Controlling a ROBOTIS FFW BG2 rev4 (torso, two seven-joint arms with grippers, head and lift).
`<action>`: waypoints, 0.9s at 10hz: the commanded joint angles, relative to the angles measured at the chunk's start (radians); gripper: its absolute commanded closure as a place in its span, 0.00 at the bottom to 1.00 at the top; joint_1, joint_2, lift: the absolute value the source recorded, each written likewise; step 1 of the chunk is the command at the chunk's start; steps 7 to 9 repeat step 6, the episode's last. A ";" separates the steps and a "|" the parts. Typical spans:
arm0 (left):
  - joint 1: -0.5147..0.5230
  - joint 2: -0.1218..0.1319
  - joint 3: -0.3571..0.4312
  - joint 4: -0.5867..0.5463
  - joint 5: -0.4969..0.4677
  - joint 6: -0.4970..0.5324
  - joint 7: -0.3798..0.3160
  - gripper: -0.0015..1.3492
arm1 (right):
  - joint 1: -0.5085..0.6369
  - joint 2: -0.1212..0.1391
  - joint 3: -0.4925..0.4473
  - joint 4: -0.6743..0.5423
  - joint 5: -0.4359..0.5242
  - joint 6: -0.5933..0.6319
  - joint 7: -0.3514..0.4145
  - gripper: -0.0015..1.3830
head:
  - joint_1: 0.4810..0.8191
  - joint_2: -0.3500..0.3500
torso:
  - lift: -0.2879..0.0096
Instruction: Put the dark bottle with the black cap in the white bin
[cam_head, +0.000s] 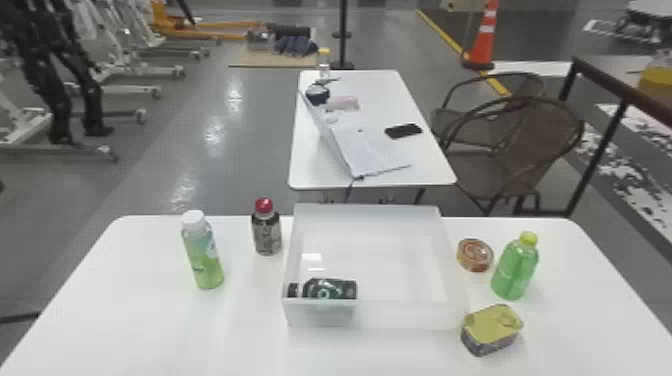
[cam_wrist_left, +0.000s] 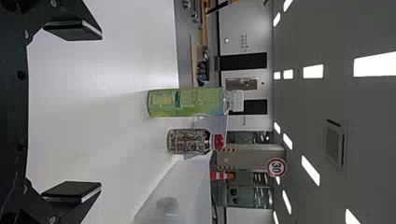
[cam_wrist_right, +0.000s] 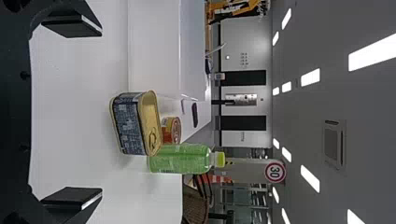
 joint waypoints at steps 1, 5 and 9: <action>-0.008 -0.003 -0.020 0.008 0.009 -0.002 0.001 0.12 | -0.004 0.000 0.000 0.003 0.000 0.000 0.000 0.07 | 0.20 0.50 | 0.63; -0.016 -0.003 -0.021 0.017 0.013 -0.019 0.001 0.12 | -0.010 0.000 0.002 0.008 0.000 -0.001 0.000 0.07 | 0.20 0.50 | 0.63; -0.017 -0.003 -0.024 0.019 0.014 -0.020 0.001 0.12 | -0.011 0.000 0.002 0.009 0.000 -0.001 0.000 0.07 | 0.20 0.50 | 0.63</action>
